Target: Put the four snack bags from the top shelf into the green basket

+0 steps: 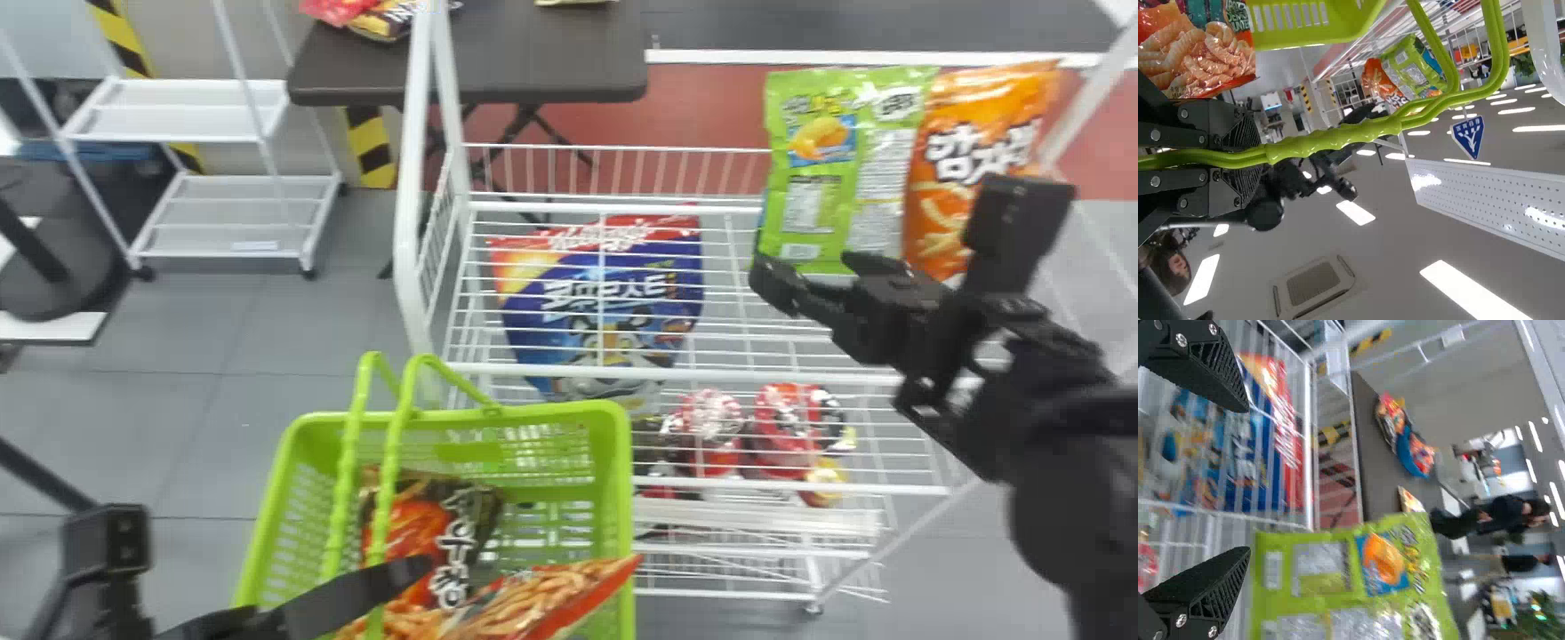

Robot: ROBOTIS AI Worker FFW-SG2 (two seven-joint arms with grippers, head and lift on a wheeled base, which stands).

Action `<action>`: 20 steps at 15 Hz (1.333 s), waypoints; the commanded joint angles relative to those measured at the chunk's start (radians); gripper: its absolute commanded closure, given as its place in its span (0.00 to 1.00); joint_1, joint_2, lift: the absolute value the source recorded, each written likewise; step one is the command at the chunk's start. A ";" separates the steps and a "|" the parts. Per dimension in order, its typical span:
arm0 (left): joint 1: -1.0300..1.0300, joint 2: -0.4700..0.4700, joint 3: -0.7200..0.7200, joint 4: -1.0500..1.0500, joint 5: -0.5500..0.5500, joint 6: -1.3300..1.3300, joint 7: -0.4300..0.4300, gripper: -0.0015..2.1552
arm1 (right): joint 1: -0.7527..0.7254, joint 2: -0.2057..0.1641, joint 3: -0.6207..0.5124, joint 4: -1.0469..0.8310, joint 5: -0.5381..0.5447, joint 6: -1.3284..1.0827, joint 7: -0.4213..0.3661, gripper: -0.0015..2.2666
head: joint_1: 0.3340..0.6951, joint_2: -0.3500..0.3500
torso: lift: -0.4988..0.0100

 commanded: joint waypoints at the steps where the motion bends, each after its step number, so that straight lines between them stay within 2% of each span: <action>1: 0.003 0.000 0.005 0.000 0.003 0.000 -0.003 1.00 | -0.135 0.000 0.019 0.185 0.086 -0.052 -0.027 0.03 | 1.00 0.41 | 0.98; 2: 0.006 0.000 0.008 0.000 0.005 0.000 -0.001 1.00 | -0.193 0.002 0.027 0.280 0.123 -0.088 -0.052 0.03 | 1.00 0.40 | 0.98; 6: 0.009 0.000 0.011 0.003 0.005 0.000 -0.005 1.00 | -0.361 0.005 0.042 0.606 0.157 -0.260 -0.089 0.03 | 1.00 0.36 | 0.98; 7: 0.009 0.000 0.011 0.005 0.005 0.000 -0.005 1.00 | -0.382 0.005 0.042 0.655 0.157 -0.276 -0.089 0.07 | 1.00 0.35 | 0.98; 8: 0.009 0.000 0.011 0.005 0.005 0.000 -0.005 1.00 | -0.397 0.003 0.042 0.687 0.158 -0.276 -0.089 0.21 | 1.00 0.35 | 0.98; 9: 0.009 0.000 0.011 0.006 0.005 0.000 -0.005 1.00 | -0.393 0.003 0.038 0.692 0.155 -0.276 -0.080 0.43 | 1.00 0.35 | 0.98; 10: 0.009 0.000 0.013 0.008 0.005 0.000 -0.005 1.00 | -0.376 0.003 0.036 0.687 0.145 -0.272 -0.073 0.75 | 1.00 0.35 | 0.98; 11: 0.009 0.000 0.013 0.009 0.003 0.000 -0.005 1.00 | -0.351 0.006 0.036 0.669 0.142 -0.272 -0.090 0.97 | 1.00 0.35 | 0.98; 17: 0.014 0.002 0.013 0.008 0.005 0.000 -0.008 1.00 | -0.270 0.006 0.030 0.546 0.134 -0.291 -0.101 0.99 | 1.00 0.34 | 0.98; 20: 0.023 0.002 0.027 0.008 0.010 0.000 -0.012 1.00 | -0.201 0.006 0.029 0.423 0.119 -0.288 -0.086 0.99 | 1.00 0.35 | 0.98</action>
